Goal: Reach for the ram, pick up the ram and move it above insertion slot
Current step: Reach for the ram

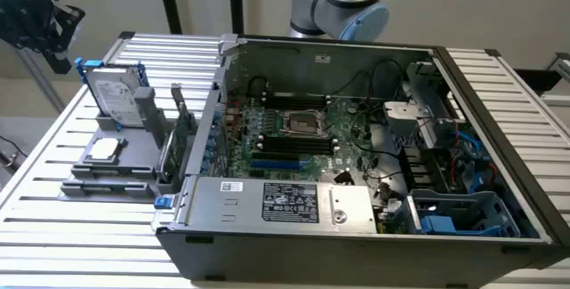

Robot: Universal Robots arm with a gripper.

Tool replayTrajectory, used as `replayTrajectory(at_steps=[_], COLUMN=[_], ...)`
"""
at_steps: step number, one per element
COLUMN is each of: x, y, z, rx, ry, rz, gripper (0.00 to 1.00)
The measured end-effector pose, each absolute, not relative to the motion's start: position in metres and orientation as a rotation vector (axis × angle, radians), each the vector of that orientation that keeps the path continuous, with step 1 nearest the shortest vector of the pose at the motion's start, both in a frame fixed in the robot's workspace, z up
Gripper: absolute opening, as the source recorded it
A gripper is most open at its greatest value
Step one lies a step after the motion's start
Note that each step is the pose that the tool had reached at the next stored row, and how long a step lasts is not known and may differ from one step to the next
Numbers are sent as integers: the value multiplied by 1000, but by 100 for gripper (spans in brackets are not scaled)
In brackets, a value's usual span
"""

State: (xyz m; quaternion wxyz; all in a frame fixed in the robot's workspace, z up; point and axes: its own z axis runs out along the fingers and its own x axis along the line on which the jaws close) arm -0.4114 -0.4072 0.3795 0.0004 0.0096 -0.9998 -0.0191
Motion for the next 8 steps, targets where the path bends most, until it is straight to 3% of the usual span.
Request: replayTrajectory(at_steps=[8], x=[-411], y=[-407], z=[379], rx=[30], ry=[-3140], rz=[-60], gripper=[11])
